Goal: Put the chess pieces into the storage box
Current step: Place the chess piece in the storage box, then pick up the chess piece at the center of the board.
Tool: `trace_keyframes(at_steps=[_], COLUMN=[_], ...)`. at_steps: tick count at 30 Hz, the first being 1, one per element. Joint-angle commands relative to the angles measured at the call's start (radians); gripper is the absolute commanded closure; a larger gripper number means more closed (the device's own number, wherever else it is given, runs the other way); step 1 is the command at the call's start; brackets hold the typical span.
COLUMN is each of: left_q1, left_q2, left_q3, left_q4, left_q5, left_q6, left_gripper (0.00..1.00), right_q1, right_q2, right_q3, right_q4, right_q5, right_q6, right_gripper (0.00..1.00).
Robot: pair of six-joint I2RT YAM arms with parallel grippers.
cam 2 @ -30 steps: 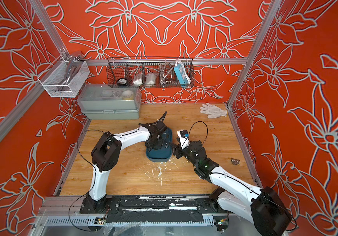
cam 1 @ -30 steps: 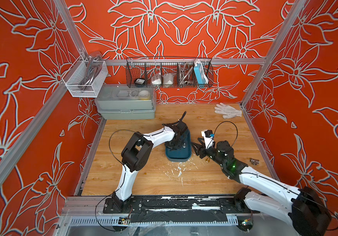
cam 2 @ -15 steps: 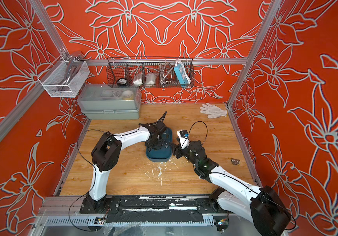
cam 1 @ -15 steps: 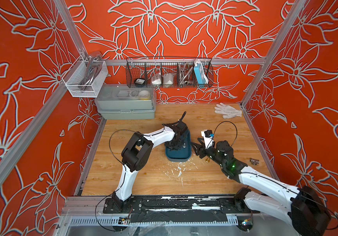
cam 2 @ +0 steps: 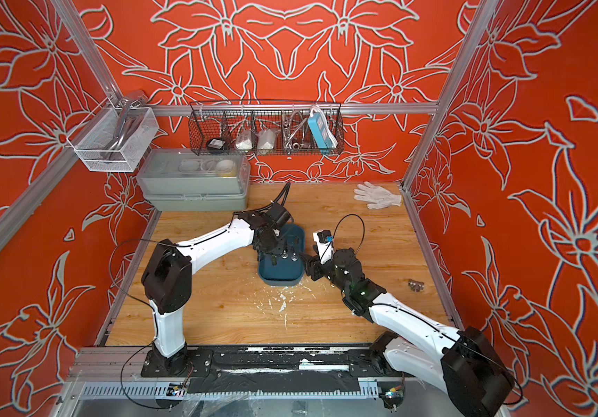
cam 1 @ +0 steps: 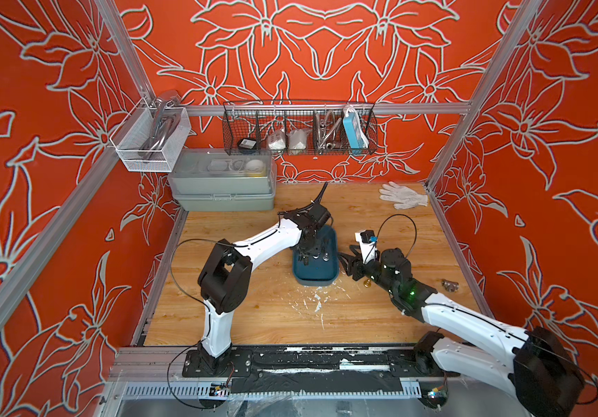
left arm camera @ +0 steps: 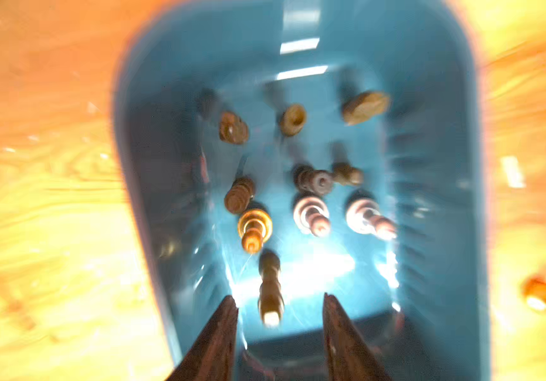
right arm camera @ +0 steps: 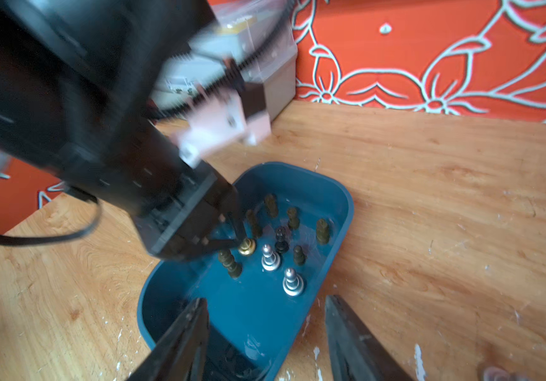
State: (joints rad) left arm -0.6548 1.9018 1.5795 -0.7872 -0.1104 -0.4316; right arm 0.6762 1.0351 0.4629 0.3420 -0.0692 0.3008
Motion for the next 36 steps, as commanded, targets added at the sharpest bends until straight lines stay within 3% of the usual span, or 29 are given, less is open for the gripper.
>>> trace_keyframes(at_steps=[1, 5, 8, 12, 19, 25, 30, 36], left_q1=[-0.006, -0.029, -0.061, -0.108, -0.191, -0.193, -0.195, -0.194], left_q2=[-0.128, -0.331, -0.500, -0.660, -0.748, -0.780, -0.780, -0.770], left_q3=[-0.032, -0.208, -0.387, -0.583, -0.690, -0.738, -0.735, -0.737], left_q4=[0.007, 0.172, 0.357, 0.539, 0.502, 0.510, 0.500, 0.487], left_q5=[-0.014, 0.028, 0.122, 0.301, 0.336, 0.349, 0.320, 0.303], left_q6=[-0.002, 0.041, 0.100, 0.169, 0.234, 0.239, 0.240, 0.243], left_gripper=[0.56, 0.51, 0.44, 0.45, 0.43, 0.43, 0.43, 0.43], right_q1=[-0.013, -0.102, -0.190, -0.215, -0.201, -0.197, -0.193, -0.186], right_q2=[-0.012, 0.029, 0.075, 0.177, 0.330, 0.436, 0.491, 0.499], right_q3=[0.100, 0.303, 0.424, 0.532, 0.506, 0.497, 0.492, 0.462], right_q4=[-0.149, -0.579, -0.837, -1.079, -1.131, -1.108, -1.101, -1.085], right_q5=[0.088, 0.148, 0.148, 0.144, 0.053, 0.041, 0.042, 0.035], right_q6=[0.052, 0.174, 0.200, 0.183, 0.162, 0.162, 0.166, 0.176], right_gripper=[0.39, 0.39, 0.40, 0.41, 0.49, 0.52, 0.61, 0.63])
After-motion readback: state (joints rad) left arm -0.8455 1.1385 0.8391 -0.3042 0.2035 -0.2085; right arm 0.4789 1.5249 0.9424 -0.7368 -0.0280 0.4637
